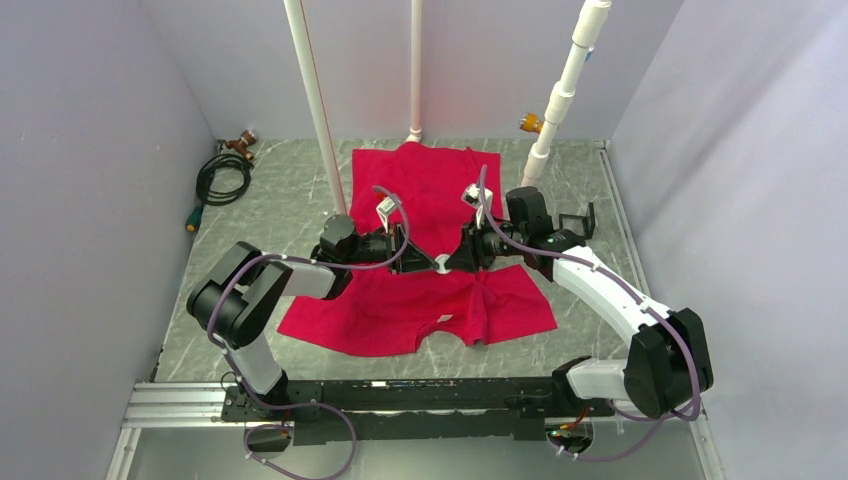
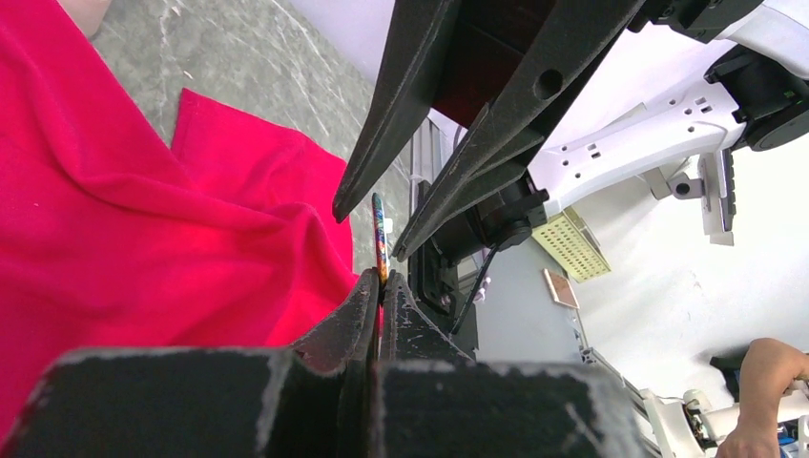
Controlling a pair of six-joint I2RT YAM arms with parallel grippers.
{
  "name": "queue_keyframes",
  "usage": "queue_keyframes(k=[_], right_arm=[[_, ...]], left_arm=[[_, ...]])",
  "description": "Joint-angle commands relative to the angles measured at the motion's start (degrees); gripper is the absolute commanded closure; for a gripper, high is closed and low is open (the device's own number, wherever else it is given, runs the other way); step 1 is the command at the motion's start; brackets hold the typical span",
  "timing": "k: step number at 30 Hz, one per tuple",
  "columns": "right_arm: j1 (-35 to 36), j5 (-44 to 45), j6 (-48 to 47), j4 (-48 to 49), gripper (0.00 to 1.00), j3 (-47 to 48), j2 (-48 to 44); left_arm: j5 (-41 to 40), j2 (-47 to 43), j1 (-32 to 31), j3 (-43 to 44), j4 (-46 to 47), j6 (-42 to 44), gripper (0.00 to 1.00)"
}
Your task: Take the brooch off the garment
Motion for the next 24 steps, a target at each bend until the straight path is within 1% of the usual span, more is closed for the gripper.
queue_keyframes(k=[1, 7, 9, 20, 24], right_arm=[[-0.54, -1.29, -2.71, -1.19, 0.63, 1.8, -0.67], [-0.67, -3.17, -2.81, -1.51, 0.53, 2.5, -0.82], [-0.67, -3.62, -2.45, -1.13, 0.51, 2.5, -0.84], [-0.67, -3.11, 0.96, 1.56, 0.52, 2.35, 0.41], [-0.63, -1.55, 1.26, 1.72, 0.52, 2.41, 0.84]], left_arm=[[2.67, -0.76, -0.27, 0.59, 3.56, 0.3, 1.0], [2.75, -0.94, -0.25, 0.76, 3.21, 0.42, 1.0], [2.76, -0.94, -0.26, 0.76, 3.3, 0.33, 1.0], [2.87, -1.29, -0.26, 0.63, 3.52, 0.33, 1.0], [2.94, -1.12, -0.3, 0.58, 4.22, -0.19, 1.0]])
